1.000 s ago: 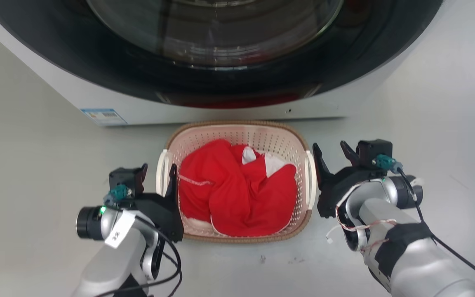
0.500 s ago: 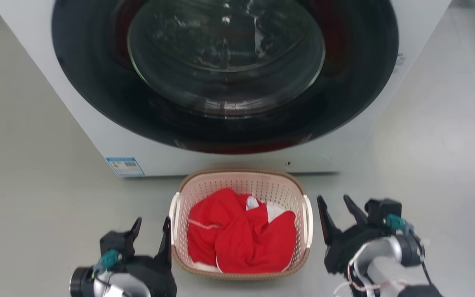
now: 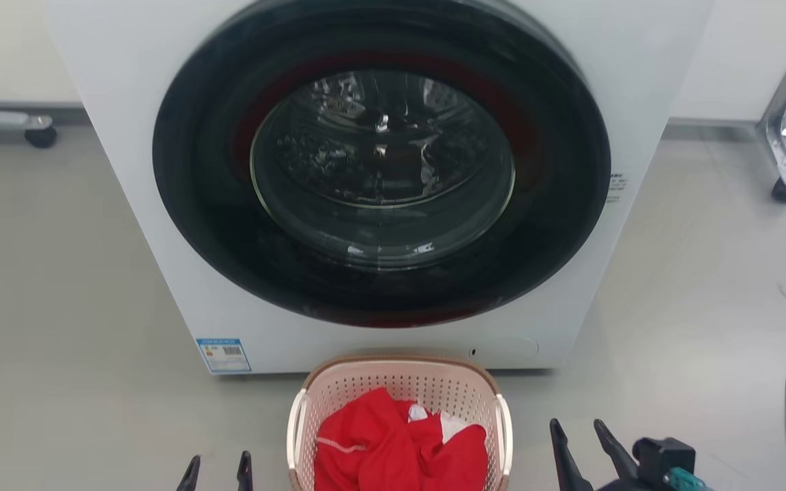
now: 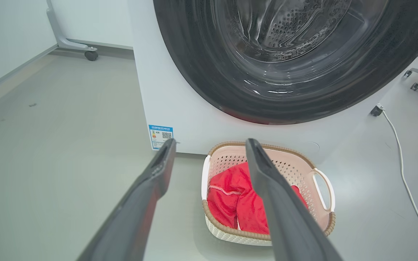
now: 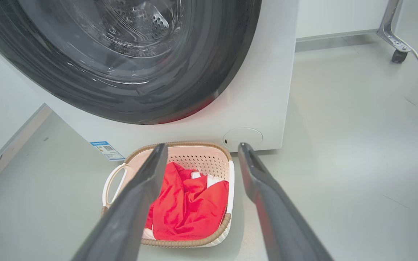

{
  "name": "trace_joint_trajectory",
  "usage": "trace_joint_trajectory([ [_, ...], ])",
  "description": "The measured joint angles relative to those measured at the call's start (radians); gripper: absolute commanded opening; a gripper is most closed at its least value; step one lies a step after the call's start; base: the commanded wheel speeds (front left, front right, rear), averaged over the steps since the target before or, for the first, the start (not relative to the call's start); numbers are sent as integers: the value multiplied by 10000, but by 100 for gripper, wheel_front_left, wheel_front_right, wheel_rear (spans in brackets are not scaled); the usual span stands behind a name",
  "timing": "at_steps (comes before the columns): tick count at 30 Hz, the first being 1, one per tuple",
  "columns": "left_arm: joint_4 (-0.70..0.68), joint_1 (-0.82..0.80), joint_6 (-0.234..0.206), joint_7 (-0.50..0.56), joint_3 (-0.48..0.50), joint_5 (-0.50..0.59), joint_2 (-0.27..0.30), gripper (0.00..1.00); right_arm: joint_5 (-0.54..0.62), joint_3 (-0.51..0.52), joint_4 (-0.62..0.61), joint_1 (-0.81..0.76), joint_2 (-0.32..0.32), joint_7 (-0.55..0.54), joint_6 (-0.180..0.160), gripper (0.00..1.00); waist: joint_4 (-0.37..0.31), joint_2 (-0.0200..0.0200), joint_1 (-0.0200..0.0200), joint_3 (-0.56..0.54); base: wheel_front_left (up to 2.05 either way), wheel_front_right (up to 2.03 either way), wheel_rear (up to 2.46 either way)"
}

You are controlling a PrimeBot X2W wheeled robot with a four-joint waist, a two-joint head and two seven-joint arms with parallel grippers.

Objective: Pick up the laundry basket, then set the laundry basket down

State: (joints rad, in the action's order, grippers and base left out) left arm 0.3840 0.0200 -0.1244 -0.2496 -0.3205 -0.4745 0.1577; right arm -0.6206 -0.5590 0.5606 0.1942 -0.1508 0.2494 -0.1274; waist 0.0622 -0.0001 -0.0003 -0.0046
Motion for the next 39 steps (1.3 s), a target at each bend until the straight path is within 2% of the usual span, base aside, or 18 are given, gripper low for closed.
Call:
trace_joint_trajectory([
  [6, -1273, 1025, 0, 0, 679, 736, -96, 100, 980, 1028, -1304, -1222, 163, 2, 0, 100, -101, -1, 0, -584, 0, 0, 0],
  [16, -2537, 1552, 0, 0, 1051, 1576, -320, 100, 2318, 1975, -2805, -2080, 447, 2, 0, 100, -242, 1, 3, -608, 0, 0, 0],
  [28, -3369, 1732, 0, -2, 1287, 1962, -418, 100, 3170, 2391, -3850, -2428, 662, 4, 0, 100, -267, 2, 3, -516, 0, 0, 0],
  [39, -3630, 1847, 0, -2, 1369, 2234, -527, 100, 3595, 2558, -4311, -2519, 755, 31, 0, 100, -298, 2, 3, -412, 0, 0, 0],
])
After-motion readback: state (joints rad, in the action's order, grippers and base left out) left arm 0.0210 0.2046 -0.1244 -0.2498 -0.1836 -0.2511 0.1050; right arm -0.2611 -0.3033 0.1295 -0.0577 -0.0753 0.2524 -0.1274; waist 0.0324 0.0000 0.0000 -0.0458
